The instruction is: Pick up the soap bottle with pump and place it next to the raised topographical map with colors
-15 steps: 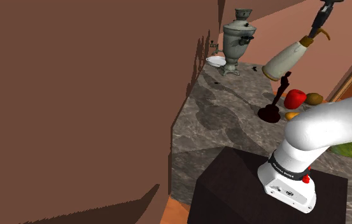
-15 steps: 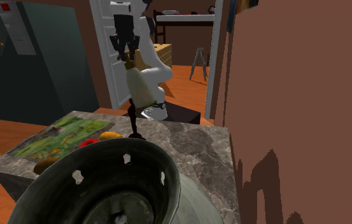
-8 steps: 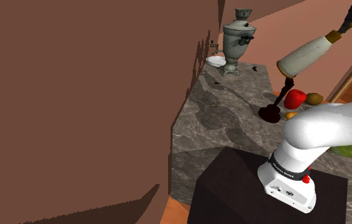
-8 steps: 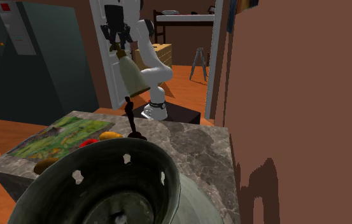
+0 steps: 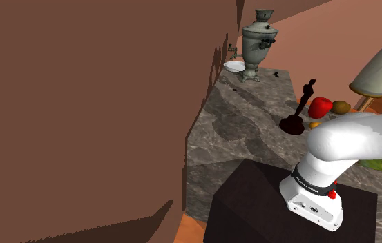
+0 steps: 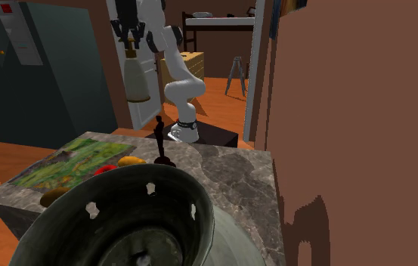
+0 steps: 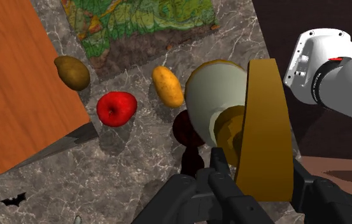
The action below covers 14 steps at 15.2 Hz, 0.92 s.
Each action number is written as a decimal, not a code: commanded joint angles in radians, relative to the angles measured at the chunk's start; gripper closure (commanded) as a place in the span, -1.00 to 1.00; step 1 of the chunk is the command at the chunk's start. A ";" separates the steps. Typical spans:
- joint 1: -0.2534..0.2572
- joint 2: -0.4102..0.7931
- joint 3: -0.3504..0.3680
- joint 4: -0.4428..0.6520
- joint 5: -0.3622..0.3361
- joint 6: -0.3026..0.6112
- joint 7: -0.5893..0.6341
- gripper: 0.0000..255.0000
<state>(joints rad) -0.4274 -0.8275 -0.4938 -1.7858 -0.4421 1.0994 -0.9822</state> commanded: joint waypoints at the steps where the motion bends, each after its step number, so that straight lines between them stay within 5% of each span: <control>1: -0.006 -0.020 0.001 -0.033 -0.005 0.012 0.004 1.00; 14: -0.038 -0.146 -0.021 -0.286 -0.041 0.140 0.043 1.00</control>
<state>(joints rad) -0.4630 -0.9650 -0.5120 -2.0564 -0.4786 1.2313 -0.9395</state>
